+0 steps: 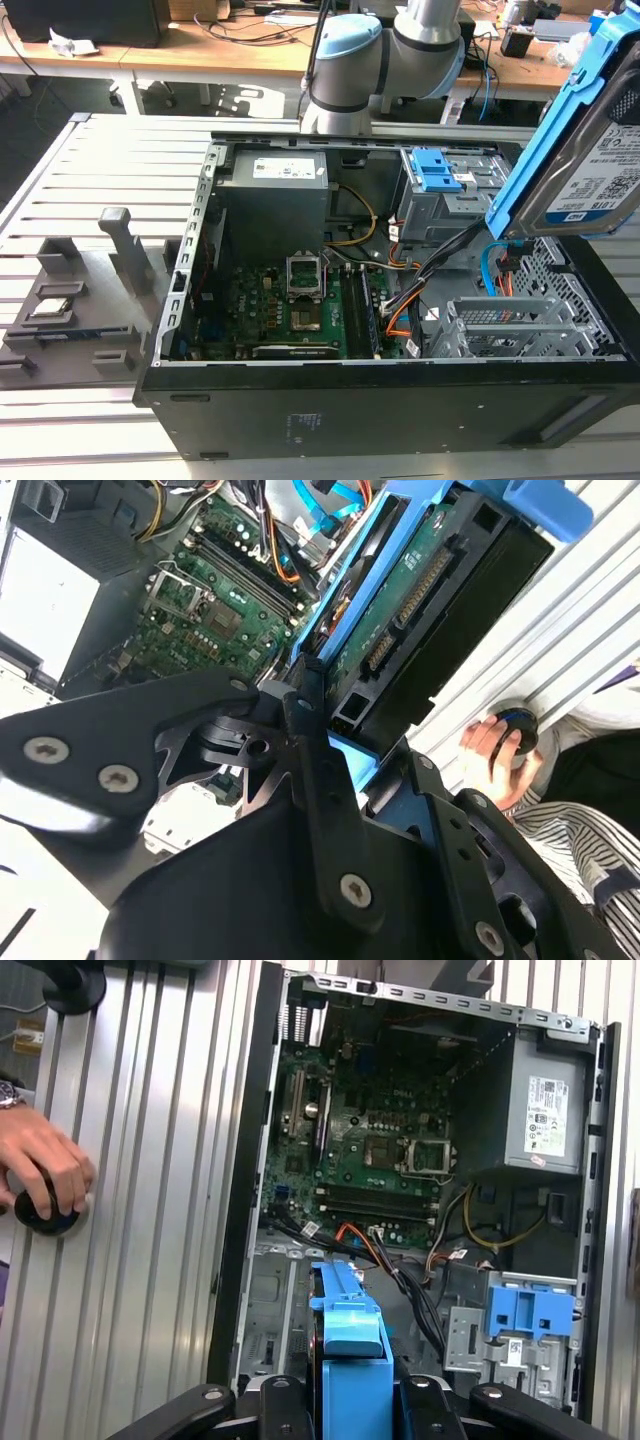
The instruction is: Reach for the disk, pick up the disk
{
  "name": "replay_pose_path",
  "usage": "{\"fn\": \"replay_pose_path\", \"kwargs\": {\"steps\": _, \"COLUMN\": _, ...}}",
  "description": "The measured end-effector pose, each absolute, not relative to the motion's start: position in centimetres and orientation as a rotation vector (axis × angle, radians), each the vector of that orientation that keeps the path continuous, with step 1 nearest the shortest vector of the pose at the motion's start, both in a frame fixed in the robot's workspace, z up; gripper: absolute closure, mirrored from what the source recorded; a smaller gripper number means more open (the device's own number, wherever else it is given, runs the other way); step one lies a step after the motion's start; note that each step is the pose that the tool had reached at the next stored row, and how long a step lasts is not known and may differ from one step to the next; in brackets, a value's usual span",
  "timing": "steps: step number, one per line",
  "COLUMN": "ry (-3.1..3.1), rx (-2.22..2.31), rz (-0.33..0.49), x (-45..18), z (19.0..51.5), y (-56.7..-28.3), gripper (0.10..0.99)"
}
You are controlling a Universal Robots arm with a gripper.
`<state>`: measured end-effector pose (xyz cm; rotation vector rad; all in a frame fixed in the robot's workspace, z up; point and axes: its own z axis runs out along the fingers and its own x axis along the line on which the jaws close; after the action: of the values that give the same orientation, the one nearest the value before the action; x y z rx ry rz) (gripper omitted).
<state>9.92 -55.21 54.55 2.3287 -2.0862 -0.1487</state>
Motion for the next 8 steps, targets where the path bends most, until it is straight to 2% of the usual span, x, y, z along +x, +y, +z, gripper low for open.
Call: {"fn": "replay_pose_path", "kwargs": {"steps": 8, "ry": -2.086, "rx": 2.328, "rz": -0.150, "x": 10.59, "z": 54.05, "y": -55.23, "gripper": 0.722}}
